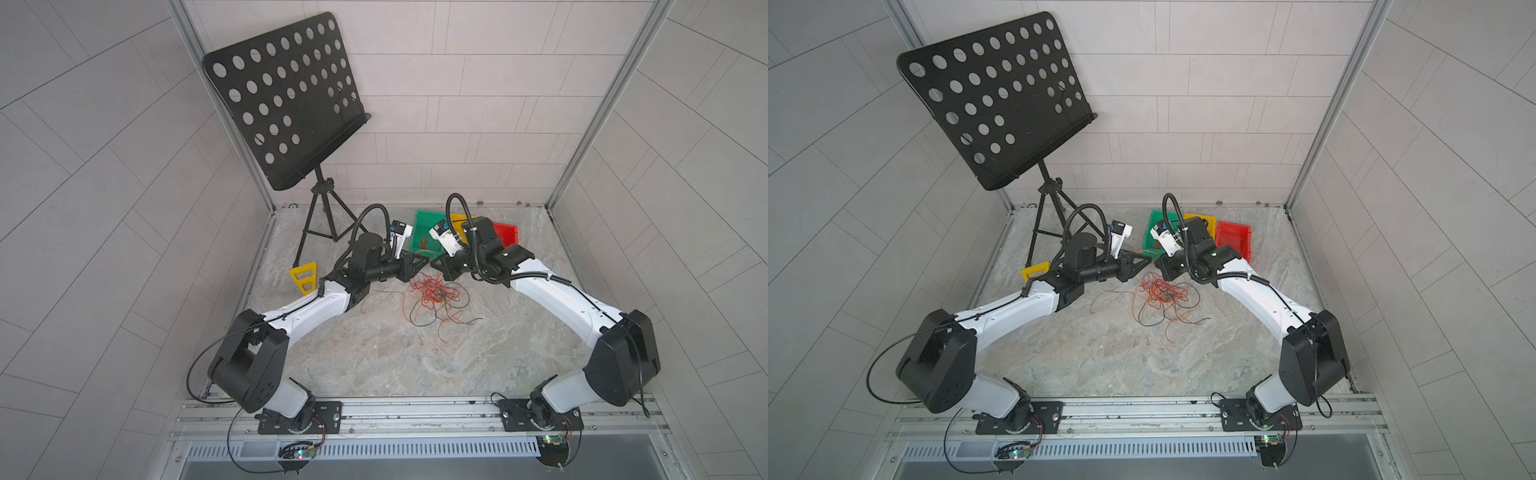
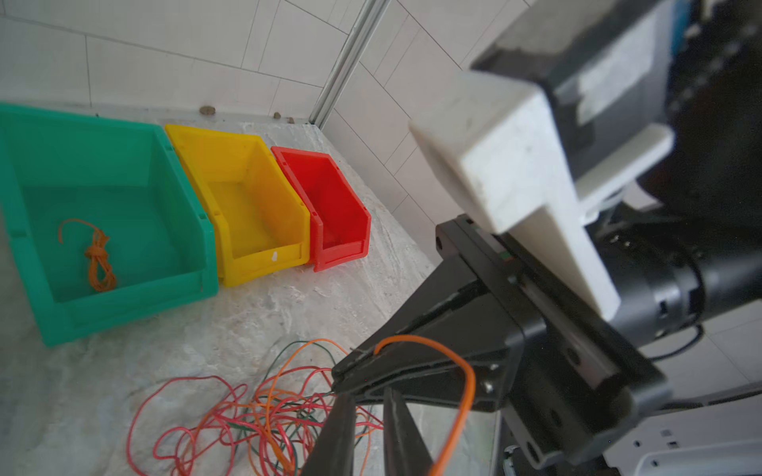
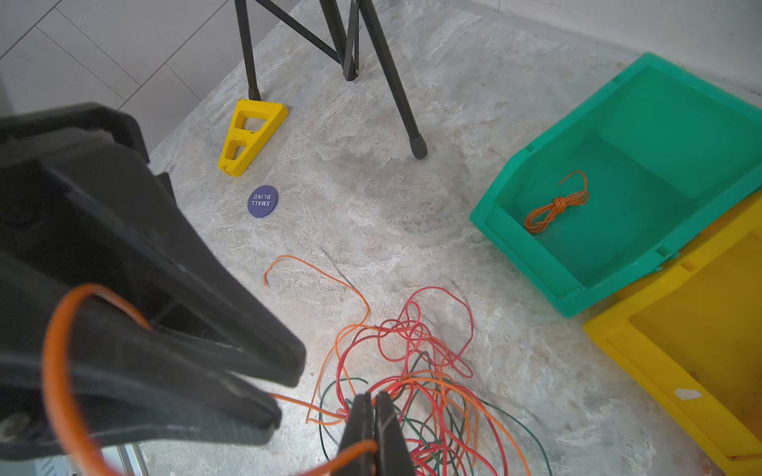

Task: Untangle and sort cables by color
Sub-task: Untie the cable.

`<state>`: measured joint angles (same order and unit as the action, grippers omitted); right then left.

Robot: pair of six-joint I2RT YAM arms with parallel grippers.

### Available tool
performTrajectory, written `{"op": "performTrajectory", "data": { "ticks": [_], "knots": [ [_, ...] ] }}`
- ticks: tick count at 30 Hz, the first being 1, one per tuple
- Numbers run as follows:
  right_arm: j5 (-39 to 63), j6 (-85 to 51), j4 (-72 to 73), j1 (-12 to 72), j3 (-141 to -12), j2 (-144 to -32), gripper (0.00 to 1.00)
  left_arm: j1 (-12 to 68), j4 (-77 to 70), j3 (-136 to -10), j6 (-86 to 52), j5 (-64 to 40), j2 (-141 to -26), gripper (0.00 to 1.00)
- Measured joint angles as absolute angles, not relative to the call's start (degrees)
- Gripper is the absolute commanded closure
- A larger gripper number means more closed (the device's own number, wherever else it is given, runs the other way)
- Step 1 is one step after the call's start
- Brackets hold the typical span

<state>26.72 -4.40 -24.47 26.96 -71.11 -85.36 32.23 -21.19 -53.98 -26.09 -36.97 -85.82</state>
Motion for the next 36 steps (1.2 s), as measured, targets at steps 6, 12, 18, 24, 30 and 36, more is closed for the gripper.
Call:
{"op": "performTrajectory", "data": {
  "ticks": [6,12,18,24,30,36],
  "knots": [
    [26.3,-4.3,-27.3,26.0,-70.7,-83.4,0.55,32.2,-21.4,-54.0,-25.5,-36.6,-84.9,1.00],
    [25.1,-6.2,-27.2,23.0,-63.9,-76.7,0.42,32.2,-21.1,-54.0,-25.0,-36.3,-83.0,1.00],
    [29.6,-10.2,-23.8,23.1,-56.9,-78.8,0.41,32.2,-20.7,-54.0,-25.0,-36.1,-82.5,1.00],
    [32.7,-12.4,-20.3,26.1,-57.8,-85.1,0.42,32.2,-19.7,-54.0,-24.7,-35.9,-81.6,1.00],
    [33.6,-13.7,-17.3,28.4,-60.1,-91.5,0.67,32.2,-18.9,-54.0,-24.1,-35.1,-80.6,1.00],
    [32.8,-14.7,-17.4,28.1,-60.3,-94.5,1.00,31.3,-15.9,-54.0,-23.2,-33.6,-78.6,1.00]
  ]
}}
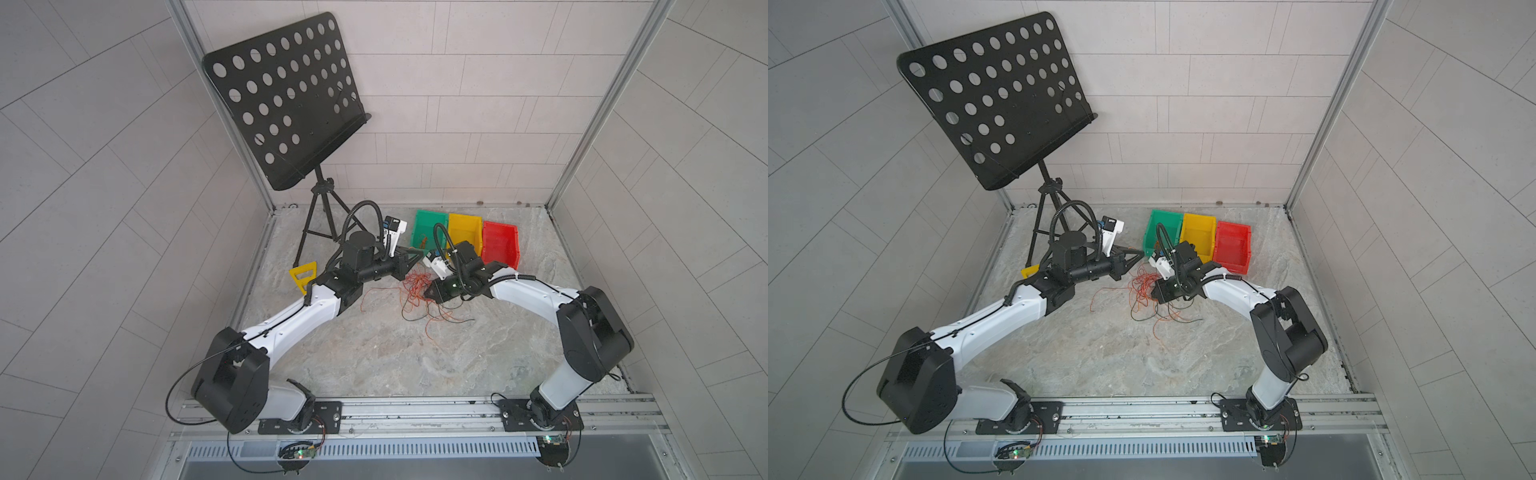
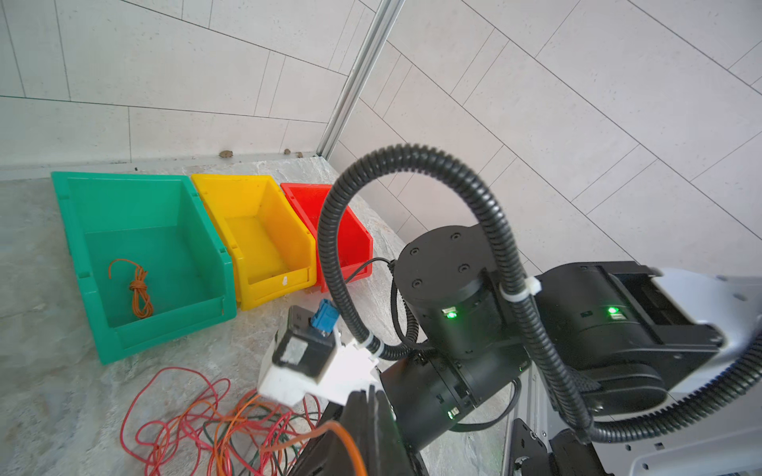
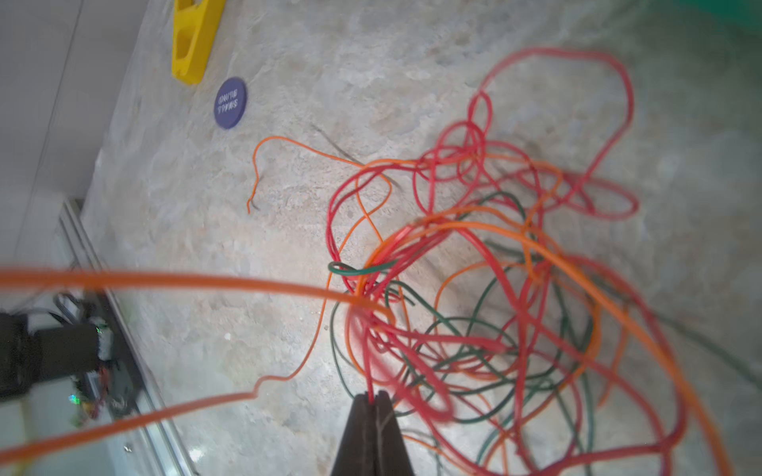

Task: Untangle and sort cables by color
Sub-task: Untie the cable.

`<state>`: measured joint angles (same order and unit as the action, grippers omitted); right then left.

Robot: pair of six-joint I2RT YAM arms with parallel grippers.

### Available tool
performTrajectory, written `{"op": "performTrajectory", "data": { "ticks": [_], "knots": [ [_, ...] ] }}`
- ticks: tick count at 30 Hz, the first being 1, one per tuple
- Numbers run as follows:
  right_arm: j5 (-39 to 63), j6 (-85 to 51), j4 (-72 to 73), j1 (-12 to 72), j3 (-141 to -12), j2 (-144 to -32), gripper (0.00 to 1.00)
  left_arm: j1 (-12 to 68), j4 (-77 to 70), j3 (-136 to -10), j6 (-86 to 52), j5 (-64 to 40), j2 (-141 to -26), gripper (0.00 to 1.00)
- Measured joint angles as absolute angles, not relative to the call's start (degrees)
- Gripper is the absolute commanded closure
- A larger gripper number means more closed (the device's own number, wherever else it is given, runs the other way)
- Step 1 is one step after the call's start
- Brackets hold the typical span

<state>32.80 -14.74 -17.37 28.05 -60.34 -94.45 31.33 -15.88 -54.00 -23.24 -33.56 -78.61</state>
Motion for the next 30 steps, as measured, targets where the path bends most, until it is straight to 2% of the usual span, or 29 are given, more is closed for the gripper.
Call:
{"op": "performTrajectory", "data": {
  "ticks": [13,22,30],
  "knots": [
    [25.1,-14.9,-22.5,20.9,-54.2,-89.6,1.00,17.0,-9.4,-59.4,-22.5,-32.1,-72.5,1.00],
    [16.3,-16.6,-27.7,15.2,-53.1,-86.4,1.00,15.6,-8.5,-59.6,-22.0,-31.6,-70.1,1.00],
    [5.3,-17.0,-30.7,14.5,-53.0,-85.4,1.00,15.2,-5.5,-59.6,-20.1,-28.8,-66.9,1.00]
  ]
}}
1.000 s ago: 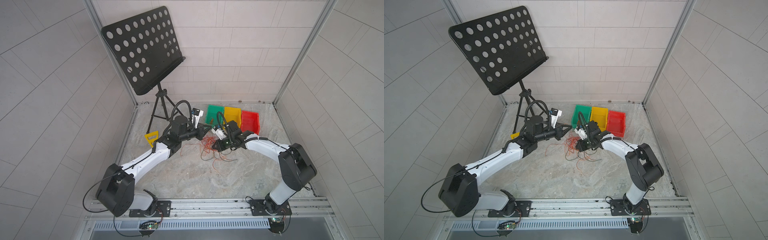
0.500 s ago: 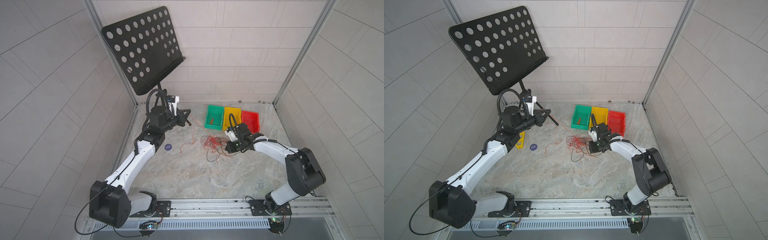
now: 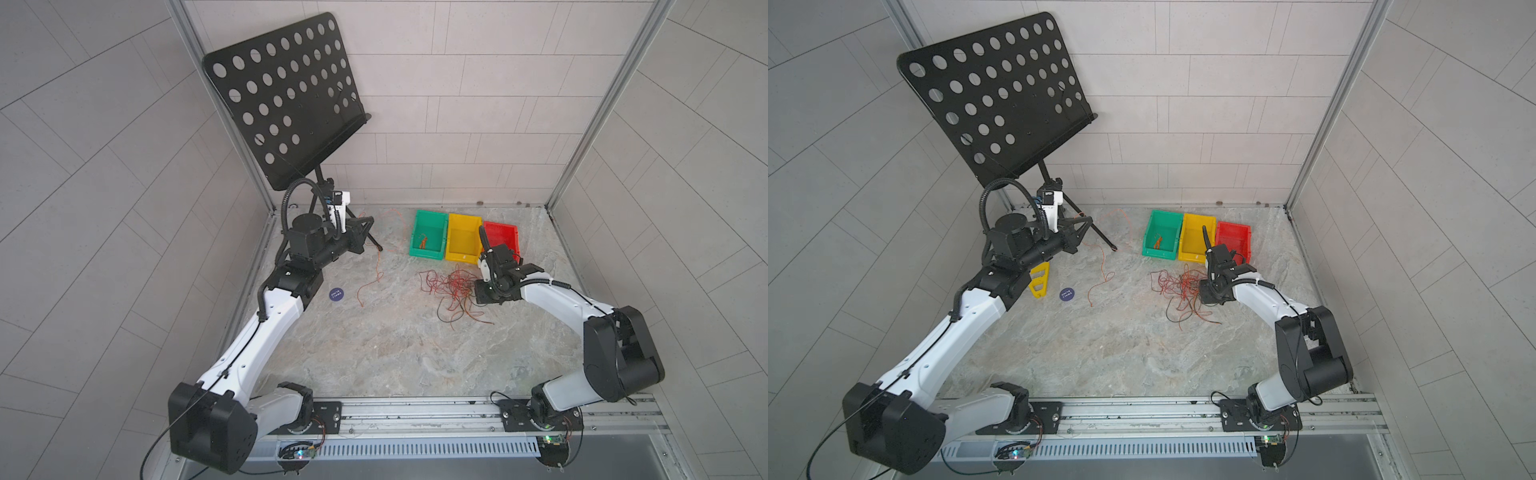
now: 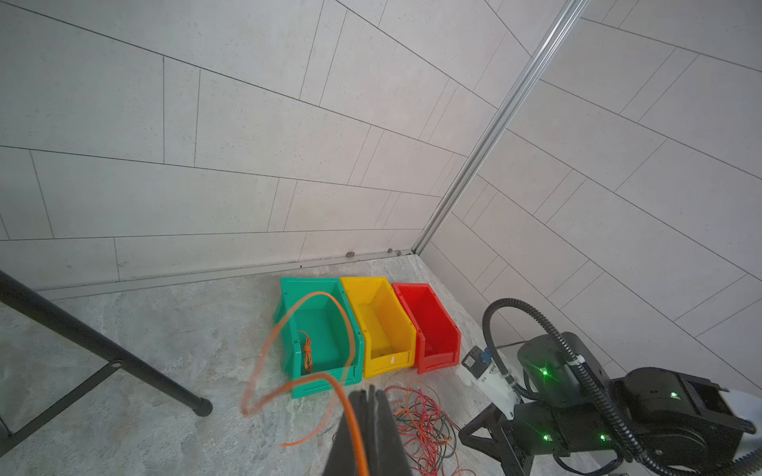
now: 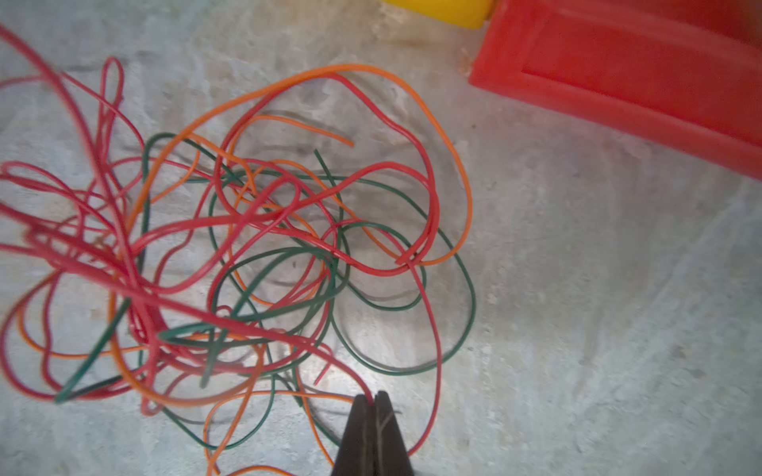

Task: Untangle and sort cables by color
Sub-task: Untie the cable, then place the cable in the bin.

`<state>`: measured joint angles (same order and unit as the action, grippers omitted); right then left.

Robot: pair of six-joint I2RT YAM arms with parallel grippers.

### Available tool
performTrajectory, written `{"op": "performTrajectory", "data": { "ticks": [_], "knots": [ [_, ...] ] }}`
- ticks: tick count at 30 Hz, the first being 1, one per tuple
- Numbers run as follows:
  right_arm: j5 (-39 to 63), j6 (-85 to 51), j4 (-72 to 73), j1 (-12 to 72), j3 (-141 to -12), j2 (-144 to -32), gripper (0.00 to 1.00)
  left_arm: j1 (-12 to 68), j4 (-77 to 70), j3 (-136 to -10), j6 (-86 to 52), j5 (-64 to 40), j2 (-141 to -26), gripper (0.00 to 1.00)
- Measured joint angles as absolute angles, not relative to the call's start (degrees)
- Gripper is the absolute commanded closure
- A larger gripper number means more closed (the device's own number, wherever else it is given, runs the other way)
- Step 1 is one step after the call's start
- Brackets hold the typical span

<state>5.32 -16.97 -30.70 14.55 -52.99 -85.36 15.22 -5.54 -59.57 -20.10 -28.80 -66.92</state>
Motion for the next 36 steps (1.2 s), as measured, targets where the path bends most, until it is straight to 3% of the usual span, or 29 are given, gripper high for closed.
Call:
{"op": "performTrajectory", "data": {
  "ticks": [2,9,17,21,28,36],
  "knots": [
    [3.7,-16.8,-31.1,14.3,-53.0,-85.3,1.00,15.2,-5.3,-59.6,-19.7,-28.5,-66.0,1.00],
    [12.1,-15.6,-29.5,13.9,-52.3,-78.5,0.59,15.1,-5.7,-59.8,-20.5,-30.9,-65.3,1.00],
    [17.1,-12.1,-32.2,14.0,-56.9,-68.5,0.28,15.1,-6.2,-59.9,-23.4,-33.8,-65.6,1.00],
    [22.7,-11.3,-27.1,15.4,-57.0,-62.6,0.15,15.2,-8.2,-60.7,-26.0,-35.5,-66.6,1.00],
    [32.8,-8.6,-10.8,26.3,-56.2,-66.9,0.03,15.8,-11.8,-62.7,-29.4,-38.2,-68.2,1.00],
    [38.1,-3.7,-0.9,32.9,-66.4,-81.8,0.02,15.9,-12.3,-62.7,-30.8,-39.0,-68.2,1.00]
  ]
}}
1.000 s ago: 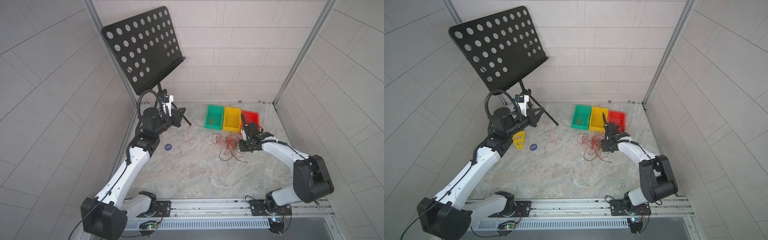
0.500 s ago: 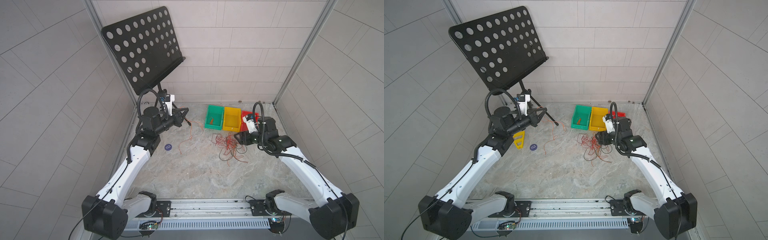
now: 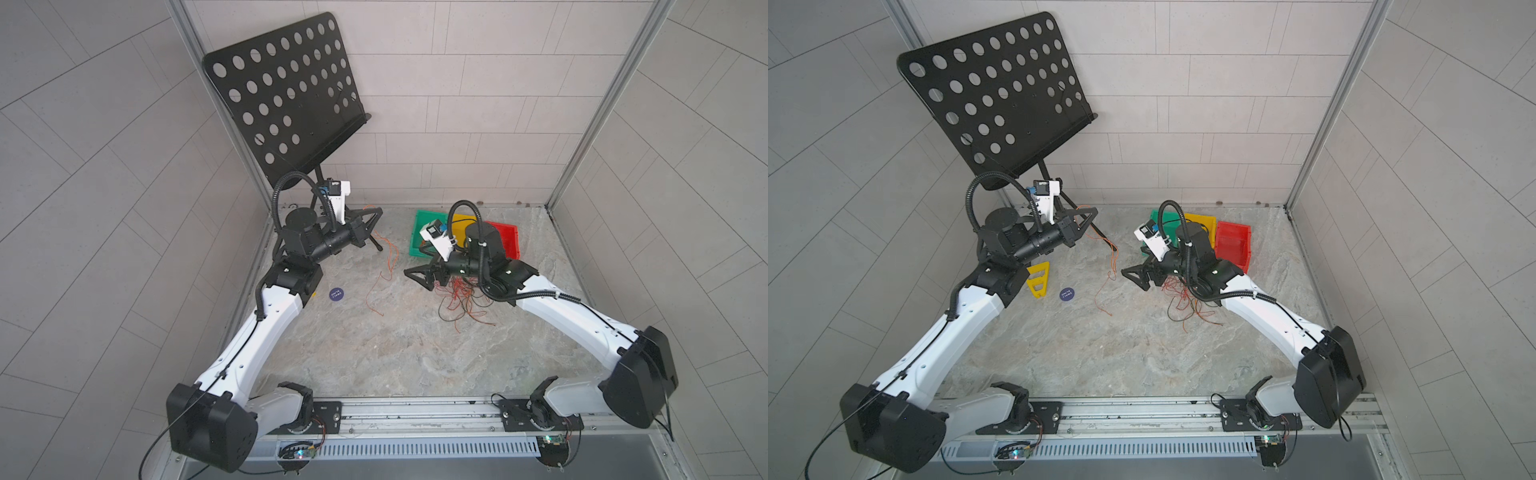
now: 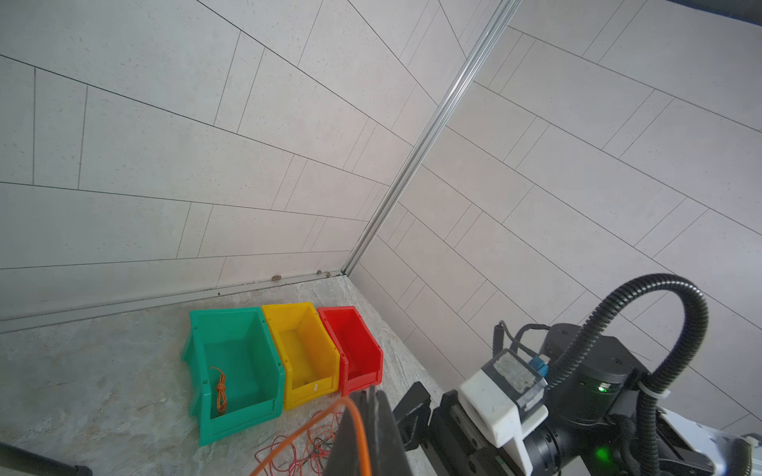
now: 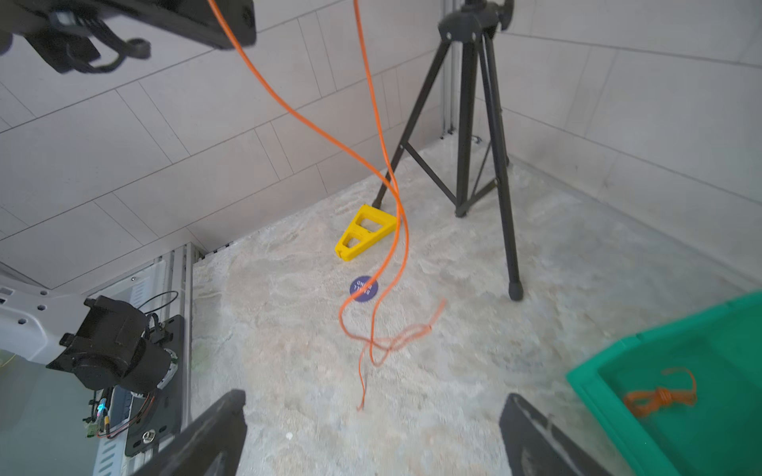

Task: Untangle and sort cables by color
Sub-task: Place the cable in the bin.

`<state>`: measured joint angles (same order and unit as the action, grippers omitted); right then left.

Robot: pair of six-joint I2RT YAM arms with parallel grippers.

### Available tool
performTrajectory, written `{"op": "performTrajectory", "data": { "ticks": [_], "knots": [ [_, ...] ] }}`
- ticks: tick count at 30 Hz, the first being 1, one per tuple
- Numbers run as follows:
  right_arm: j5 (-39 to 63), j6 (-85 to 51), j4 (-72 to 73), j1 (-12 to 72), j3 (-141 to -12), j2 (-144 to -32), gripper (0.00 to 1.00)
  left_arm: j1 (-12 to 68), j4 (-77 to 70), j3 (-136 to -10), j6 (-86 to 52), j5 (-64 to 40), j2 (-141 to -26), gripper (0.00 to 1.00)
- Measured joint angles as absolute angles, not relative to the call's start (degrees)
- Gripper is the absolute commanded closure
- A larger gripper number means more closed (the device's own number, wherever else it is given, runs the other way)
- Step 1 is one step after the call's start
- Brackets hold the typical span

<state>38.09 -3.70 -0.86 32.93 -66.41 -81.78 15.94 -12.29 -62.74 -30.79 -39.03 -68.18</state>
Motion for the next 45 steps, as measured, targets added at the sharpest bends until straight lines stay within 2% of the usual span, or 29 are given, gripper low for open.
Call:
{"op": "performTrajectory", "data": {
  "ticks": [3,10,13,17,26,32,34,38,41,45],
  "knots": [
    [38.8,-4.6,2.5,33.7,-69.7,-86.6,0.05,15.9,-12.7,-62.7,-31.3,-39.1,-68.2,1.00],
    [41.1,-11.3,8.3,34.0,-72.0,-94.7,0.19,15.9,-13.5,-62.7,-31.7,-39.5,-68.2,1.00],
    [42.7,-13.9,10.1,34.2,-71.7,-97.0,0.29,15.9,-13.6,-62.7,-31.7,-39.5,-68.2,1.00],
    [44.8,-17.1,12.3,34.5,-70.7,-99.0,0.48,15.9,-13.9,-62.7,-31.8,-39.5,-68.2,1.00],
    [47.4,-19.8,13.7,34.6,-68.0,-99.1,1.00,15.9,-13.8,-62.6,-31.7,-39.2,-68.1,1.00],
    [46.7,-17.9,10.7,34.6,-68.5,-98.8,1.00,15.9,-13.2,-62.2,-31.3,-38.7,-67.5,0.99],
    [45.6,-16.2,7.8,34.3,-68.8,-98.0,1.00,15.9,-13.0,-61.7,-31.0,-38.3,-66.7,0.87],
    [41.6,-11.8,-0.8,33.2,-71.6,-94.6,1.00,15.9,-12.1,-60.2,-29.9,-37.1,-63.9,0.51],
    [38.8,-9.0,-5.8,31.2,-75.1,-91.5,1.00,15.9,-10.4,-59.2,-29.1,-36.2,-60.7,0.35],
    [36.0,-6.5,-10.9,27.3,-81.8,-88.9,1.00,15.9,-6.2,-58.5,-26.6,-34.0,-55.3,0.20]
  ]
}}
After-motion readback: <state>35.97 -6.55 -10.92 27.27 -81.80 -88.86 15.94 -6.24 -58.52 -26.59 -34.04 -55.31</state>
